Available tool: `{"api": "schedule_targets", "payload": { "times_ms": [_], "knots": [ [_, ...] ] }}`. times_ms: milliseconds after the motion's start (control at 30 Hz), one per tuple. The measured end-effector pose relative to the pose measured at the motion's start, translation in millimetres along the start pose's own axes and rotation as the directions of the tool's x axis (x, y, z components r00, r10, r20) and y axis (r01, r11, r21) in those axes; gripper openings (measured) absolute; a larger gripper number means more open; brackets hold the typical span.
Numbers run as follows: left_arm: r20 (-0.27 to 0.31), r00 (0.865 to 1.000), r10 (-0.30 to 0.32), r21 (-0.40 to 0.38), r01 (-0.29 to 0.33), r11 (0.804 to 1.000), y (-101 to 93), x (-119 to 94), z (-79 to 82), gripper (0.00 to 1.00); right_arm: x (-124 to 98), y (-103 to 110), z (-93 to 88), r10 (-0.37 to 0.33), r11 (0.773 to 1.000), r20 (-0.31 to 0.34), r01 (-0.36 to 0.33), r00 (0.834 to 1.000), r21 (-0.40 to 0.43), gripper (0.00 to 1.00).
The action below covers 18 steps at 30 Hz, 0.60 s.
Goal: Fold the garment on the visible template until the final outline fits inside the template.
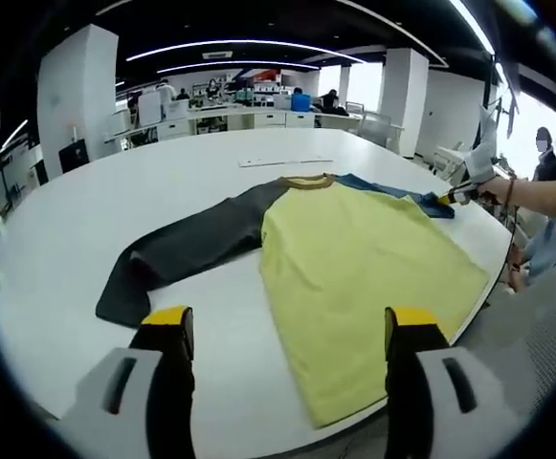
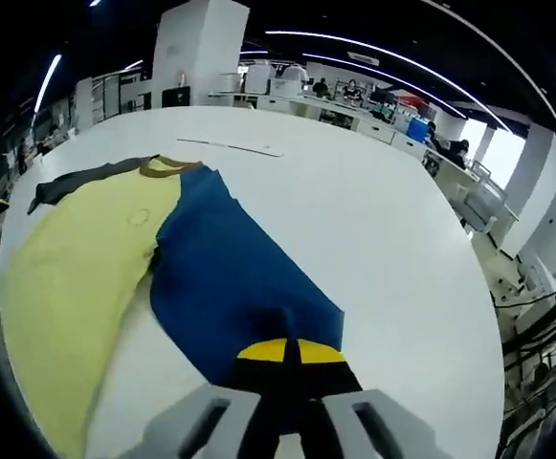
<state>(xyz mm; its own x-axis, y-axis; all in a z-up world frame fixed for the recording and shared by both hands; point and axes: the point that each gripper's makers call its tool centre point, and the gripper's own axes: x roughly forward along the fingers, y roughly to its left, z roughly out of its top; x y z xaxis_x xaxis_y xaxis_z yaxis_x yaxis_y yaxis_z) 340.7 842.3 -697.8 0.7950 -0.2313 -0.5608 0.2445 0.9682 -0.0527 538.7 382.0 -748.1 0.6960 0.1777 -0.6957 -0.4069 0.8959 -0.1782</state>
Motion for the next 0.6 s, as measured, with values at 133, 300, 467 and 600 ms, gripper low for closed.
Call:
{"api": "schedule_targets", "payload": {
  "times_ms": [133, 300, 467, 600],
  "knots": [
    [0.009, 1.000, 0.001, 0.002, -0.001, 1.000, 0.2, 0, 2.7, 0.78, -3, -22, 4.0, -0.048, 0.998, 0.008, 0.048, 0.999, 0.033, 0.00],
    [0.023, 1.000, 0.003, 0.004, -0.003, 1.000, 1.2, 2, 6.6, 0.78, -7, -54, 2.2, -0.118, 0.990, -0.007, 0.118, 0.993, 0.080, 0.00],
    [0.036, 0.999, 0.006, 0.003, -0.006, 1.000, 2.1, 2, 10.3, 0.78, -10, -73, -5.2, -0.152, 0.978, -0.023, 0.154, 0.988, 0.140, 0.00],
    [0.039, 0.999, 0.009, 0.001, -0.009, 1.000, 2.7, 2, 11.8, 0.77, -10, -82, -11.5, -0.167, 0.966, -0.027, 0.169, 0.986, 0.194, 0.00]
  ]
}}
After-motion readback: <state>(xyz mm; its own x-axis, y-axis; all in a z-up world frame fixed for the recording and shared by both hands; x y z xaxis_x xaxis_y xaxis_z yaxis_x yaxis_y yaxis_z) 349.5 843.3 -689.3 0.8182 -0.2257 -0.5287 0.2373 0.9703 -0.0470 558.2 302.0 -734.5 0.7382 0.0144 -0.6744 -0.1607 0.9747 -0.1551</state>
